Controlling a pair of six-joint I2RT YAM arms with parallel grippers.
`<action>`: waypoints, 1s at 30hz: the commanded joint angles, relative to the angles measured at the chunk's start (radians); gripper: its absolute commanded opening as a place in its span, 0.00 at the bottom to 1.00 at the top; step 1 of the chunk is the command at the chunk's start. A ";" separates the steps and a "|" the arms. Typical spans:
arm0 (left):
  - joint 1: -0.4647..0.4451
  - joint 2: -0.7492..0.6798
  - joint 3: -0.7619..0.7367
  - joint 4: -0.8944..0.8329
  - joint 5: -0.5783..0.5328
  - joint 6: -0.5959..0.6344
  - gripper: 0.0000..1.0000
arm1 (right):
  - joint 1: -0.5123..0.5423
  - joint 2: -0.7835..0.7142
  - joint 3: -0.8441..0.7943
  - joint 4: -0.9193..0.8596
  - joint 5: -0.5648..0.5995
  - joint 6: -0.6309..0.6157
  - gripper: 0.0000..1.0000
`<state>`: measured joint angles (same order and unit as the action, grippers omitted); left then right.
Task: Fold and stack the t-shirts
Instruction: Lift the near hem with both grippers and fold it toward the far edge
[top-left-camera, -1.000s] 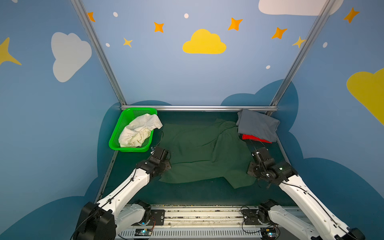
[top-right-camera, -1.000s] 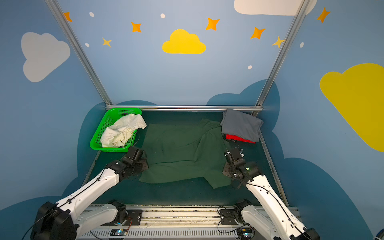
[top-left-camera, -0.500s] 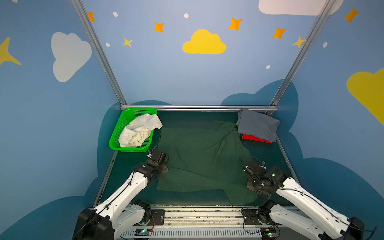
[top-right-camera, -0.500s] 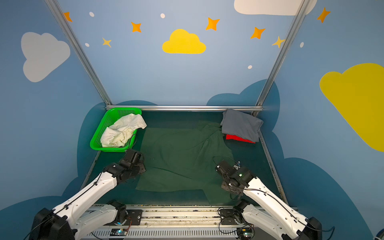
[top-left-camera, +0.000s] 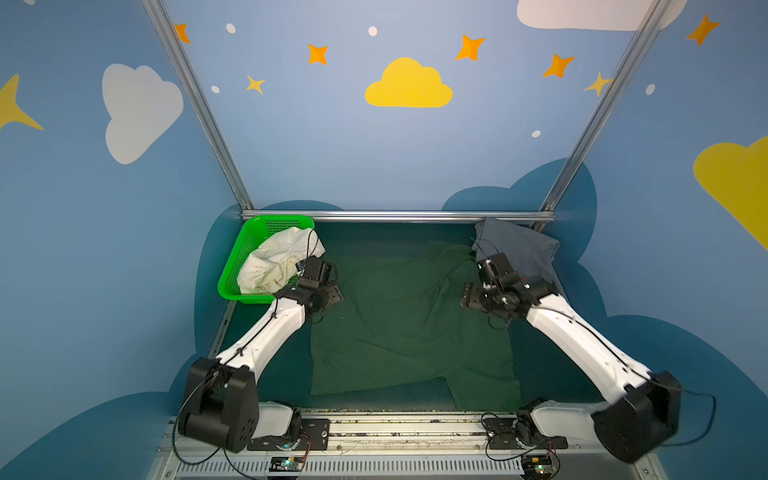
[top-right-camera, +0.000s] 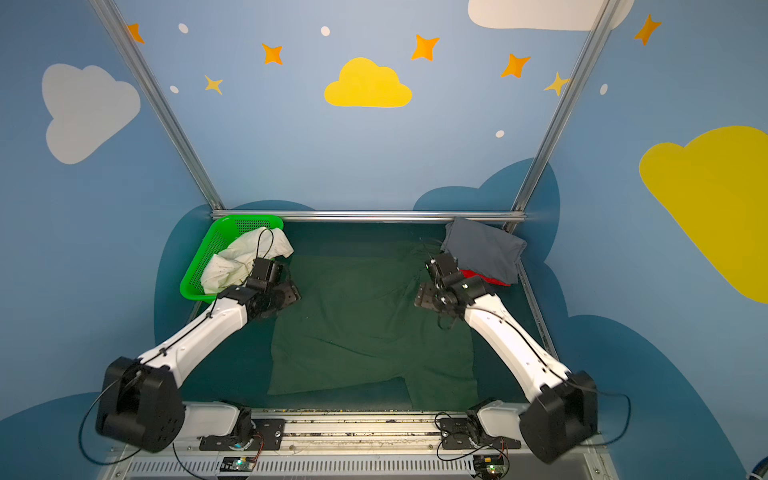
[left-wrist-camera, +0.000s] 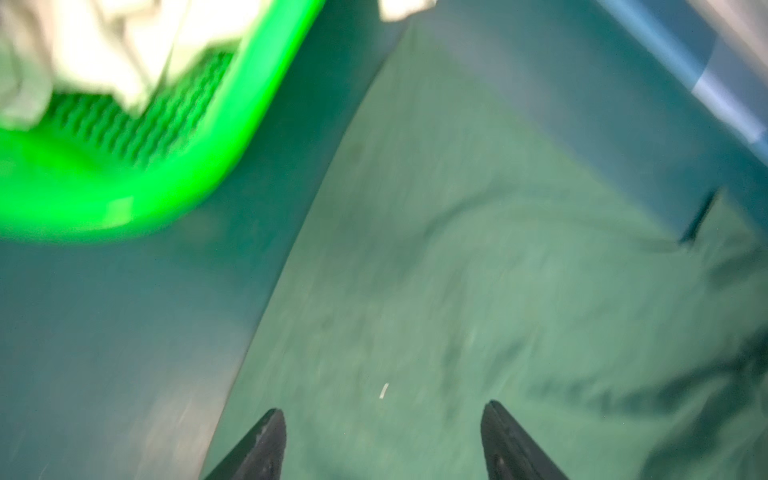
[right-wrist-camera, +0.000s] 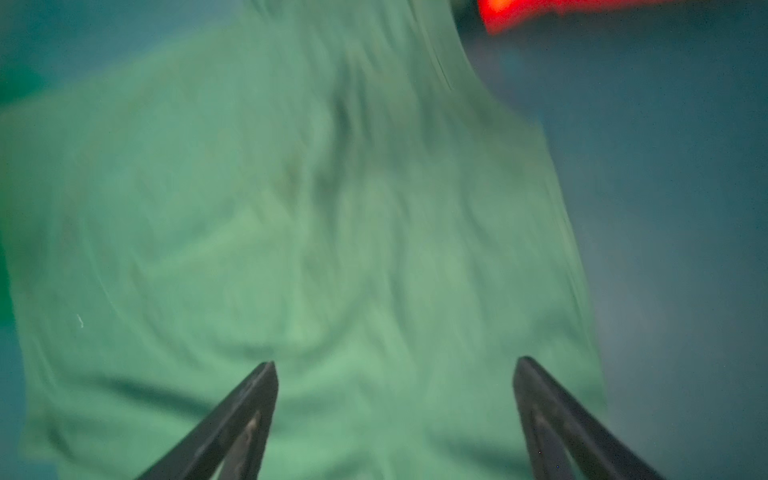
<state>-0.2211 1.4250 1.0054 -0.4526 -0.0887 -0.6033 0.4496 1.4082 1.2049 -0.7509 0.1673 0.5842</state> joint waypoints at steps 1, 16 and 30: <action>0.045 0.118 0.114 0.022 0.037 0.057 0.74 | -0.045 0.195 0.140 0.216 -0.053 -0.198 0.85; 0.129 0.637 0.510 0.100 0.006 0.133 0.78 | -0.136 0.827 0.750 0.371 -0.180 -0.388 0.85; 0.172 0.888 0.828 -0.072 0.023 0.141 0.75 | -0.220 1.018 0.969 0.292 -0.285 -0.408 0.84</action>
<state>-0.0635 2.2742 1.8099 -0.4393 -0.0814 -0.4675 0.2363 2.4050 2.1353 -0.4271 -0.0570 0.1993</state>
